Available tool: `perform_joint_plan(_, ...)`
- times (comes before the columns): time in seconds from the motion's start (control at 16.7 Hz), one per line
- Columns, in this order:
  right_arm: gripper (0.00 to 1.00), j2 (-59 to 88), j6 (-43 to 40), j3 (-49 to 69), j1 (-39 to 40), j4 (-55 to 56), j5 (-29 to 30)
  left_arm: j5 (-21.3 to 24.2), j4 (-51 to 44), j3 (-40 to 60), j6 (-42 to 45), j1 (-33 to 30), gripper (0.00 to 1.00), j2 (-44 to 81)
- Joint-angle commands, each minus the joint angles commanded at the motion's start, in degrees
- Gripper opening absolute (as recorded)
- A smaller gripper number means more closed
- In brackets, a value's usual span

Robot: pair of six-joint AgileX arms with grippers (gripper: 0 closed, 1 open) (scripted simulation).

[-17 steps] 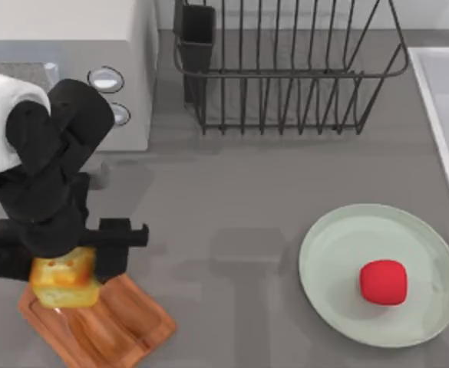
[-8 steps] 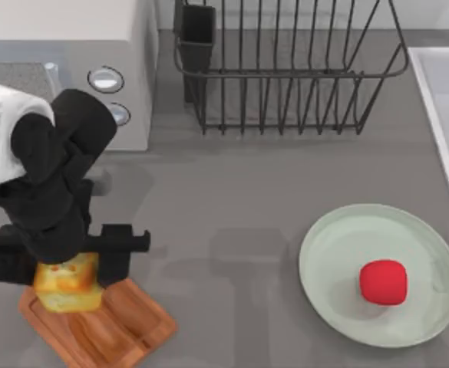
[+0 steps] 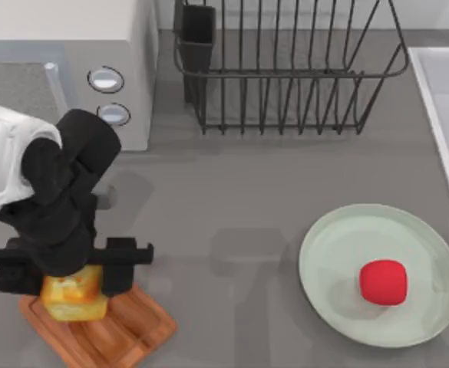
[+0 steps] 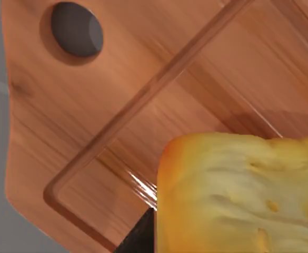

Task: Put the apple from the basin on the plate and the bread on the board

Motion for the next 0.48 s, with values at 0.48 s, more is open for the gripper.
perform_joint_plan(0.48,1.0,0.0,0.0,0.0,0.0,0.0,0.0,0.0,1.3,-0.9,0.0,0.0,0.23,0.6)
